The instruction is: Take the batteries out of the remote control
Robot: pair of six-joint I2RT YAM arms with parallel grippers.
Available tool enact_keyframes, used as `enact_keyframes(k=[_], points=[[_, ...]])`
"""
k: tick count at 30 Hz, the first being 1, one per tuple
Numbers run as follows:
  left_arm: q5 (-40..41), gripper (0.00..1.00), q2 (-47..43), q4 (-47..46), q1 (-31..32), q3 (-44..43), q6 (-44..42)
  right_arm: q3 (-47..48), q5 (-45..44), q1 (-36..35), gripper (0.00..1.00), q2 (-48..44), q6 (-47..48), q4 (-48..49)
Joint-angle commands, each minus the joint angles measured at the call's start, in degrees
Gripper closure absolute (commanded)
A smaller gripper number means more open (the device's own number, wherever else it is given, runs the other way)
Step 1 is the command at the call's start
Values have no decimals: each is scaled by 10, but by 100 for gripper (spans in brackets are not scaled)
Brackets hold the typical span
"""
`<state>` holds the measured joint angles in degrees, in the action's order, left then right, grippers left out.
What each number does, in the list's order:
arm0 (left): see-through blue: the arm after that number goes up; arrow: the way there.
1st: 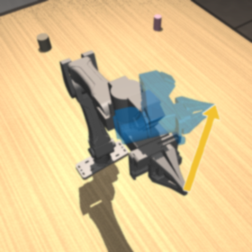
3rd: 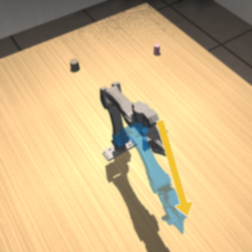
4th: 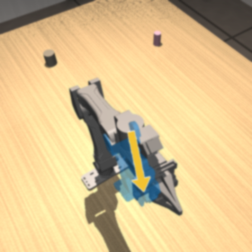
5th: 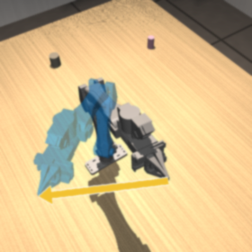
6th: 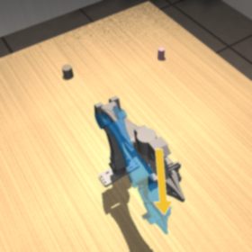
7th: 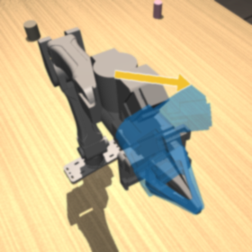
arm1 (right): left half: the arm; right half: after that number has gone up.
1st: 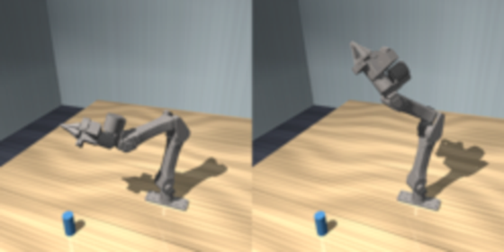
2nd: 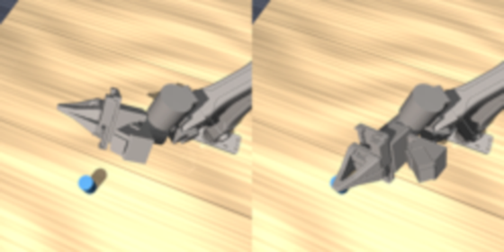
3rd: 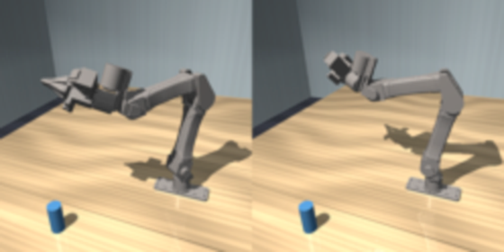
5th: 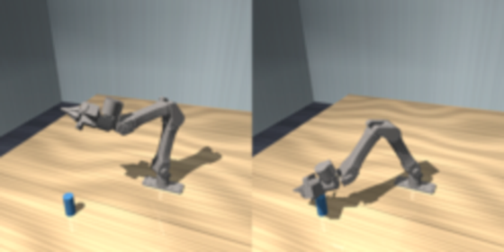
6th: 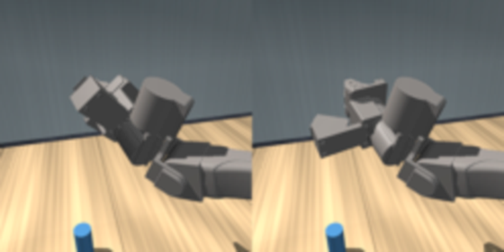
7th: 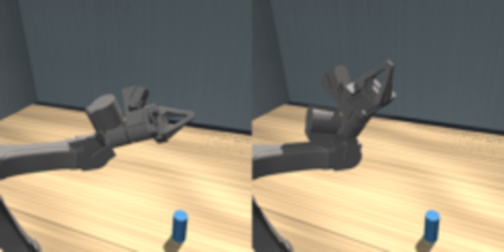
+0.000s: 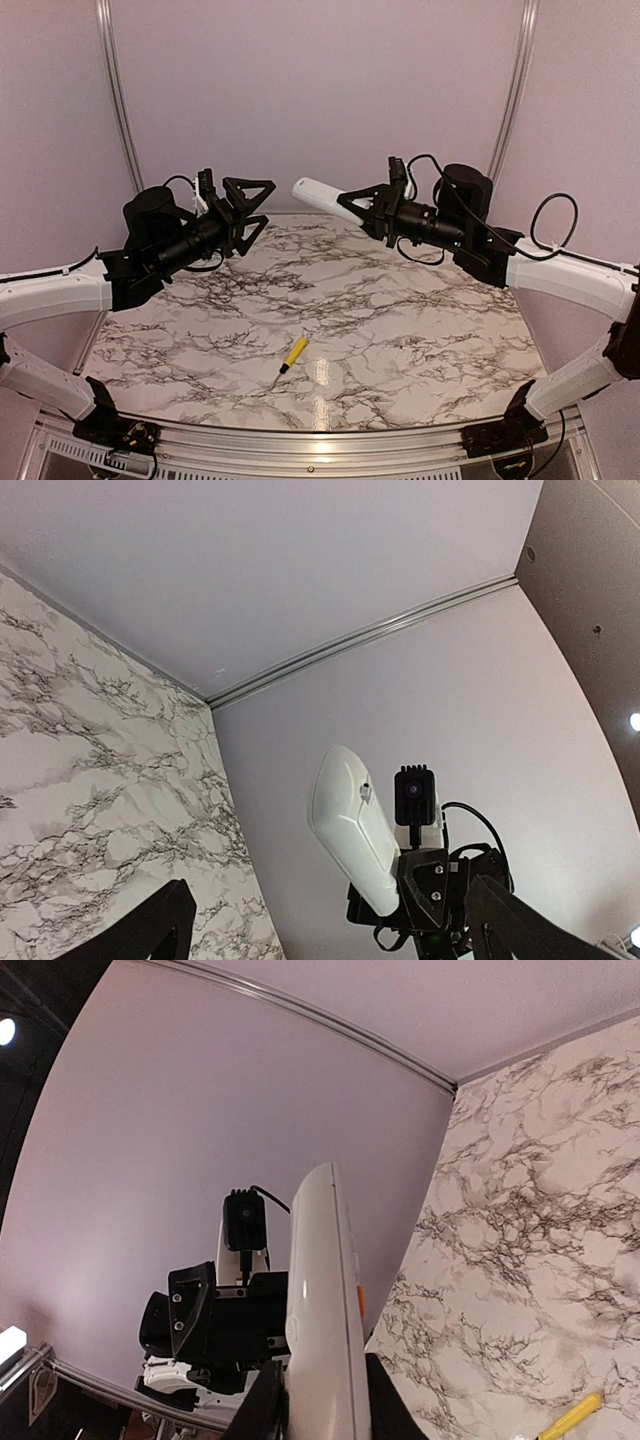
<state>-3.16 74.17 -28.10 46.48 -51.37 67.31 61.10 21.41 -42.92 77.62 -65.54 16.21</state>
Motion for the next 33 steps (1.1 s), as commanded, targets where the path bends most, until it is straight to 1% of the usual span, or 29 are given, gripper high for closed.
enact_keyframes(k=[1, 3, 4, 7, 9, 12, 15, 21, 23, 33], points=[[49, 1, -51, 128, 0, 27, -56, 5, -2, -5, 100, -21, 29, -19], [62, 1, -71, 182, -1, 21, -75, 3, 5, -6, 100, -23, 34, -19], [68, 1, -81, 230, -2, 15, -87, 4, 12, -5, 100, -22, 37, -18], [89, 1, -113, 322, -4, 1, -124, -4, 26, -3, 100, -25, 32, -13], [98, 1, -137, 361, -5, 3, -139, -9, 40, 5, 100, -27, 29, -9], [112, 1, -168, 417, -6, 8, -147, 5, 69, 21, 100, -22, 51, -56], [118, 2, -182, 467, -6, 19, -127, 4, 72, 29, 100, -26, 83, -103], [111, 1, -181, 523, -5, 61, -54, -9, 90, 39, 100, -35, 104, -137], [106, 1, -173, 530, -6, 70, -45, -8, 91, 42, 100, -34, 113, -150], [105, 1, -113, 578, 3, 52, 4, -20, 113, 47, 100, -24, 132, -150]])
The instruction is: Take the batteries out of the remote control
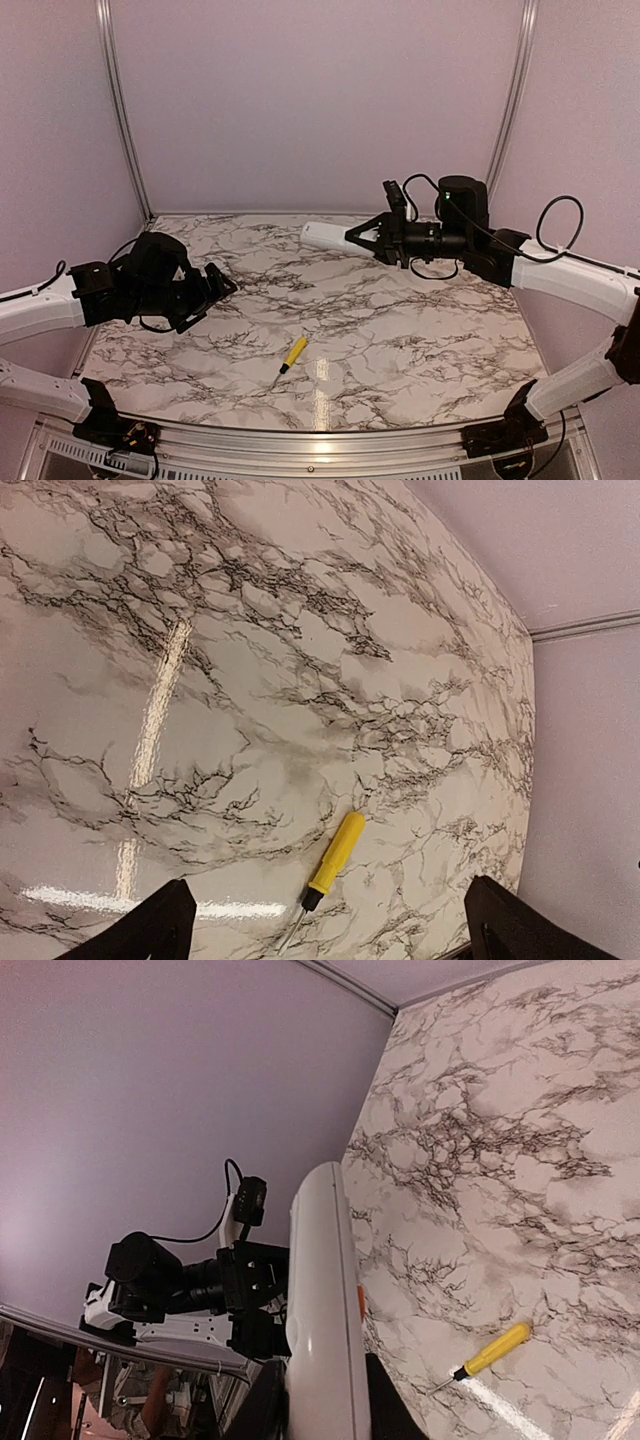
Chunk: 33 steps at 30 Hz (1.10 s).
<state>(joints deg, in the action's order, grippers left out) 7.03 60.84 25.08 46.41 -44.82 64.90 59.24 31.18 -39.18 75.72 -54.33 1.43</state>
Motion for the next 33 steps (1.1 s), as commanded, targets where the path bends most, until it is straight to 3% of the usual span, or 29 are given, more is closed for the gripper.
enact_keyframes(k=[1, 9, 19, 33], points=[[-1, 1, 27, 51, 5, -18, 26, -4, 18, 12, 100, -5, 22, -1], [14, 1, 45, 93, 8, -60, 6, -7, 35, 24, 100, 13, 41, -2], [8, 1, 9, 86, 4, -42, -14, -6, 61, 24, 100, 51, 35, 16], [-77, 2, 126, 111, -7, -204, -179, 13, 73, 24, 100, 63, 72, -41]])
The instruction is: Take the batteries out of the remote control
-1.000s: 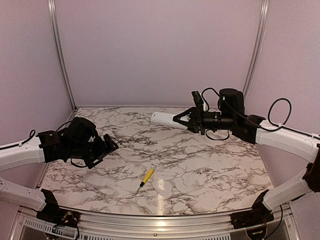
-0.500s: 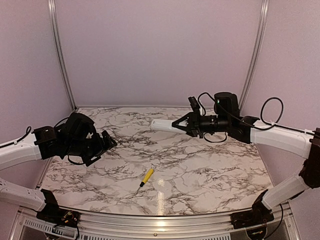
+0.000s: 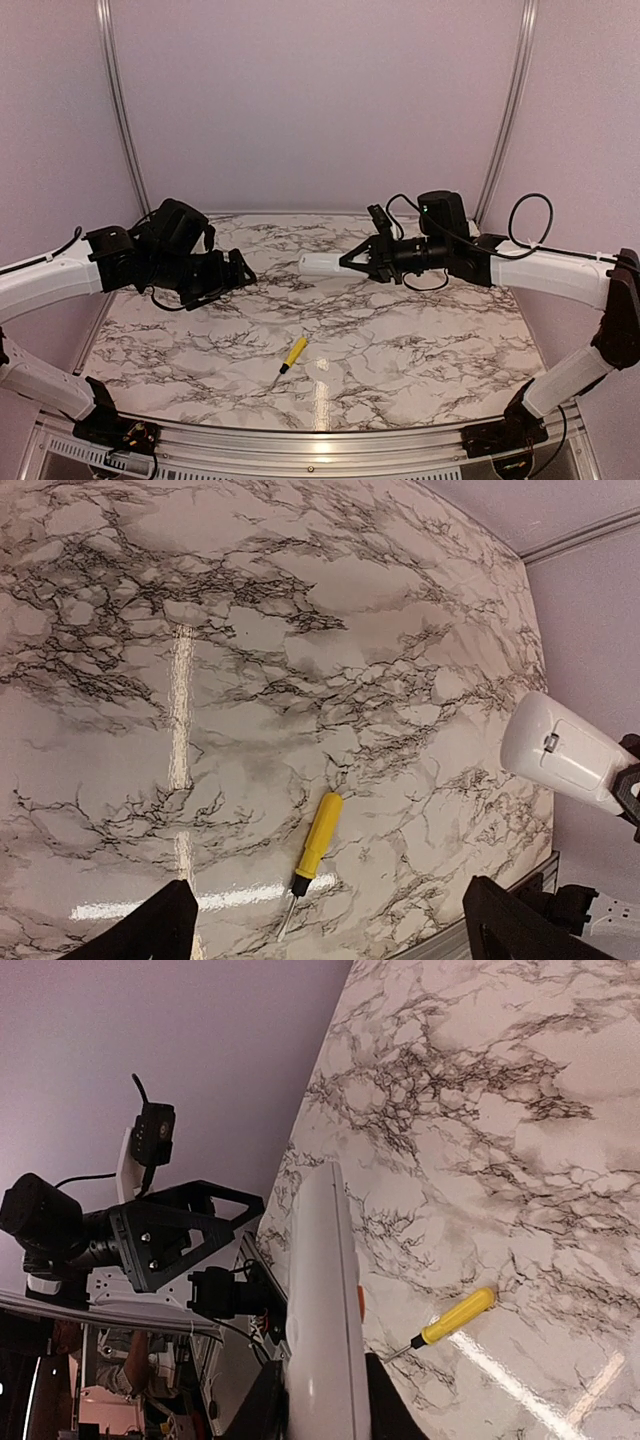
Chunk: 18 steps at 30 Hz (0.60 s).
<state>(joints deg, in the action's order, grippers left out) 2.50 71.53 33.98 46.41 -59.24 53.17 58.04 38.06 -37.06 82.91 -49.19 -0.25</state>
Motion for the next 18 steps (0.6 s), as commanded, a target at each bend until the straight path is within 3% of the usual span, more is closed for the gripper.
enact_keyframes(k=[1, 8, 11, 14, 18], points=[[-50, 2, 33, 30, -8, -76, -70, 25, 4, 2, 100, -12, 22, -27], [-147, 9, 85, 34, -7, -180, -147, 23, -1, 2, 100, -26, 29, -52], [-209, 9, 87, -24, -8, -181, -161, 26, 3, 2, 100, -29, 29, -55], [-268, 17, 103, -67, -8, -177, -155, 32, 6, 2, 100, -31, 31, -67], [-293, 22, 121, -101, -7, -173, -145, 36, 15, 2, 100, -33, 29, -79]])
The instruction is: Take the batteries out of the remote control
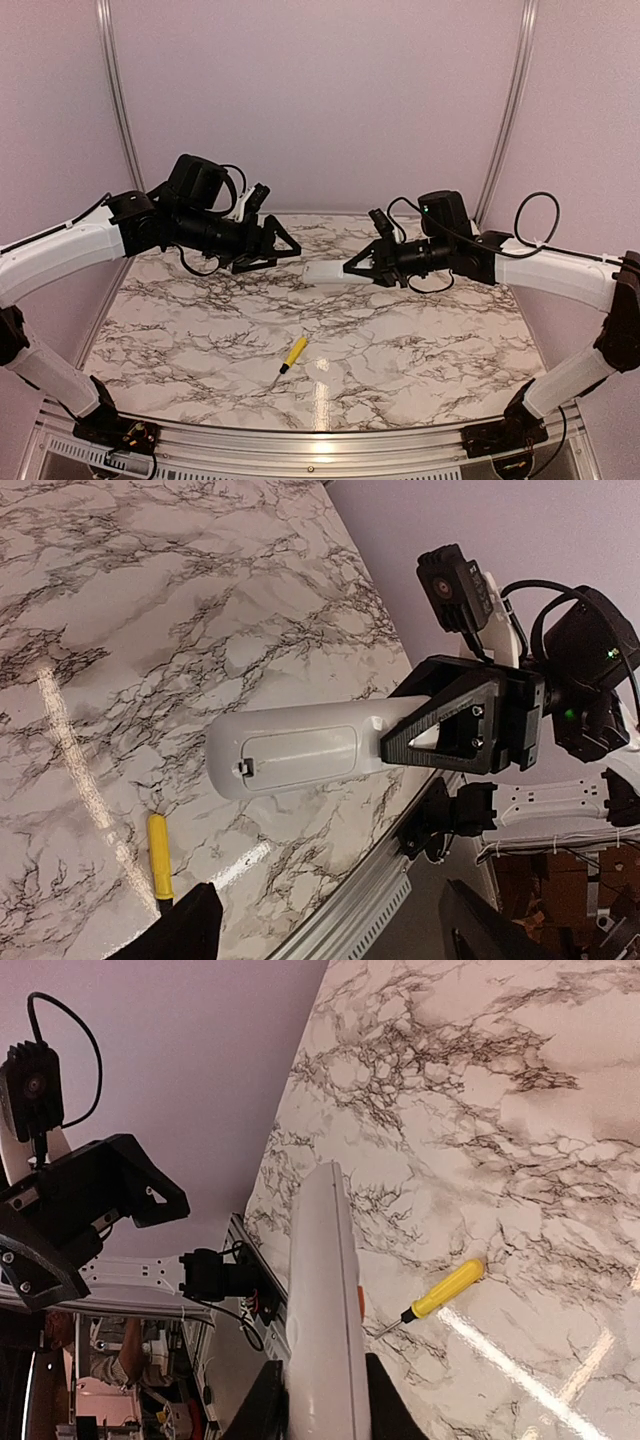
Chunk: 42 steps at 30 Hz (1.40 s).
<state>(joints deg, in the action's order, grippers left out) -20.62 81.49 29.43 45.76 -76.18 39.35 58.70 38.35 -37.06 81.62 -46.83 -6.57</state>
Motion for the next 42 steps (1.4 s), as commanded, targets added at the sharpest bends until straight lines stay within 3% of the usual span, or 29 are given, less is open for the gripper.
enact_keyframes(k=[1, 6, 17, 42], points=[[-69, 24, 23, -67, -1, -3, -6, 28, 16, 3, 100, -20, 3, -16], [-93, 31, 50, -78, -1, -11, -6, 36, 33, 1, 100, -25, -5, -21], [-89, 37, 88, -87, -1, -33, -2, 60, 31, -16, 100, -16, -8, -24], [-46, 43, 84, -73, 0, -29, 7, 75, 30, -26, 100, -10, 7, -34]])
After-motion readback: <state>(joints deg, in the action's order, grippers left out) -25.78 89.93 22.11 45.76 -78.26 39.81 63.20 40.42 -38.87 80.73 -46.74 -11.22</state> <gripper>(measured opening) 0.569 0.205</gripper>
